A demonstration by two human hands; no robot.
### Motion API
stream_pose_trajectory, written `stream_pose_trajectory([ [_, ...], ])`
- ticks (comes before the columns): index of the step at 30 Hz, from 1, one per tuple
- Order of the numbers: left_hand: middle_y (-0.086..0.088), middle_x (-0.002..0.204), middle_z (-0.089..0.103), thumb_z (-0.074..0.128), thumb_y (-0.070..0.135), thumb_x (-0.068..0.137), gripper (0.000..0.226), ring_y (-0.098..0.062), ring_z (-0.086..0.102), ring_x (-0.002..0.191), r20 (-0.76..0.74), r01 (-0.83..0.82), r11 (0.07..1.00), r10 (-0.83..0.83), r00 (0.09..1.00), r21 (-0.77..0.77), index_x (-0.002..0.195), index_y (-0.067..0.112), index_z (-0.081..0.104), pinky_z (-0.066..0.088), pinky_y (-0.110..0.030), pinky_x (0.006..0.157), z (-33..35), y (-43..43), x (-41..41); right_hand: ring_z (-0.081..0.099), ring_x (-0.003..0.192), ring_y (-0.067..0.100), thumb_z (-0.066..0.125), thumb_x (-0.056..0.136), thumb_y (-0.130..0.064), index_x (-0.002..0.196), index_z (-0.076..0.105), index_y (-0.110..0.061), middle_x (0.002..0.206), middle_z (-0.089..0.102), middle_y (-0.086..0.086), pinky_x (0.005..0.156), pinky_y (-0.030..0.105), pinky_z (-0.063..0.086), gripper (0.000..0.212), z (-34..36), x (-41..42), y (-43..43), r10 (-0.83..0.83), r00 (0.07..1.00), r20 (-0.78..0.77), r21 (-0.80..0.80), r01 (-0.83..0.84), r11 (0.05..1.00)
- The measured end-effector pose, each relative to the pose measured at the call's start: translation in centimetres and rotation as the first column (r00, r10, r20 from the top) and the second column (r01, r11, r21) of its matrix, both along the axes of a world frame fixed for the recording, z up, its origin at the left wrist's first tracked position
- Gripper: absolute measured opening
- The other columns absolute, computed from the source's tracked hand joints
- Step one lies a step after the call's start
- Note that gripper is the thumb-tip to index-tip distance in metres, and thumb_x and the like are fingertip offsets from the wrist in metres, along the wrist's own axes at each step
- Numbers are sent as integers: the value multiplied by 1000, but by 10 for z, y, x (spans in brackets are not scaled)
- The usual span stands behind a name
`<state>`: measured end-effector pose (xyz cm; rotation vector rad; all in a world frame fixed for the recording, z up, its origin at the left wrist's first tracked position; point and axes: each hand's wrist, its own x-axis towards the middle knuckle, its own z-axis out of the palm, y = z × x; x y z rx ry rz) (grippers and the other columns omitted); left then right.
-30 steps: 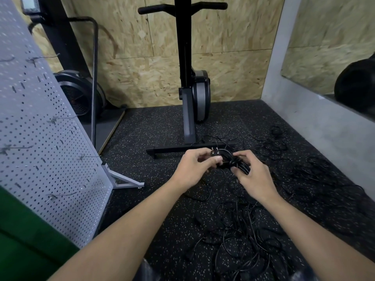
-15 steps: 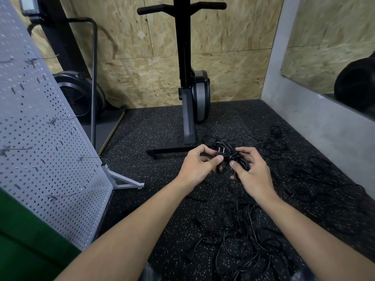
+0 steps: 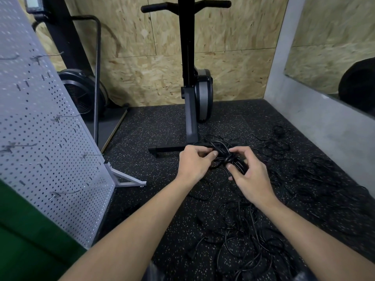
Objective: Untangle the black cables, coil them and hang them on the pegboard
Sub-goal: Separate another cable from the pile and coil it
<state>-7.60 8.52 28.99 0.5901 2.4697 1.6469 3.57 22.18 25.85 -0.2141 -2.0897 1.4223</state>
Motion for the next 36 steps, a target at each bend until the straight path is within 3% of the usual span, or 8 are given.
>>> stream_pose_trajectory([
  [6,9,72,74,86,28,85,15,0,70,67,-160,-99,995,100,982,19,78,21,74,55,-17,64,-1,-3,2,60,113,-1,70,94,0,120,62,-28,124,62,-15,63,32,64,40,0,-1,-2,55,998,11,-53,-54,997],
  [9,11,89,77,84,21,87,11,3,70,83,-175,41,999,-43,984,-12,96,20,79,56,-13,79,1,-6,2,61,115,4,71,94,-2,120,62,-31,124,62,-16,63,35,65,40,-2,-1,3,43,999,19,-93,-41,995],
  [12,8,104,76,79,6,88,30,2,69,92,-176,138,988,-148,973,-63,116,16,79,54,-10,85,0,-7,3,55,126,8,71,95,-4,130,59,-35,133,57,-13,66,35,65,48,-5,-1,11,39,998,41,-95,-35,995],
  [17,6,87,78,87,6,81,18,-4,73,80,-178,22,998,-12,984,54,97,14,83,58,-15,78,-3,-8,2,50,126,4,67,98,-4,148,53,-25,137,46,-11,71,14,58,56,-7,-3,12,105,991,81,17,-107,994],
  [21,7,81,77,90,7,78,16,-4,73,75,-163,26,996,-13,987,80,88,14,81,60,-18,76,-6,-10,0,51,126,8,66,99,-5,149,53,-23,137,44,-11,68,33,65,55,-10,-4,15,162,978,134,19,-166,986],
  [24,5,82,76,90,7,77,19,-9,73,76,-182,30,994,-11,983,103,88,15,77,60,-21,74,-8,-10,1,53,122,3,64,99,-3,148,54,-23,136,44,-13,69,34,65,54,-8,-3,14,191,973,126,51,-199,979],
  [31,10,119,58,89,13,81,48,-5,71,86,-165,147,984,-130,978,98,122,29,71,63,-32,86,-3,-14,-6,55,121,5,64,99,-1,144,58,-26,136,47,-12,72,38,65,52,-2,0,21,207,972,108,-16,-206,978],
  [36,11,128,59,87,8,81,60,-7,71,92,-128,266,964,-262,957,16,132,34,68,61,-36,92,-2,-20,-13,57,121,8,65,98,1,142,60,-26,135,48,-12,72,42,65,52,-3,1,25,222,969,104,-26,-221,975],
])
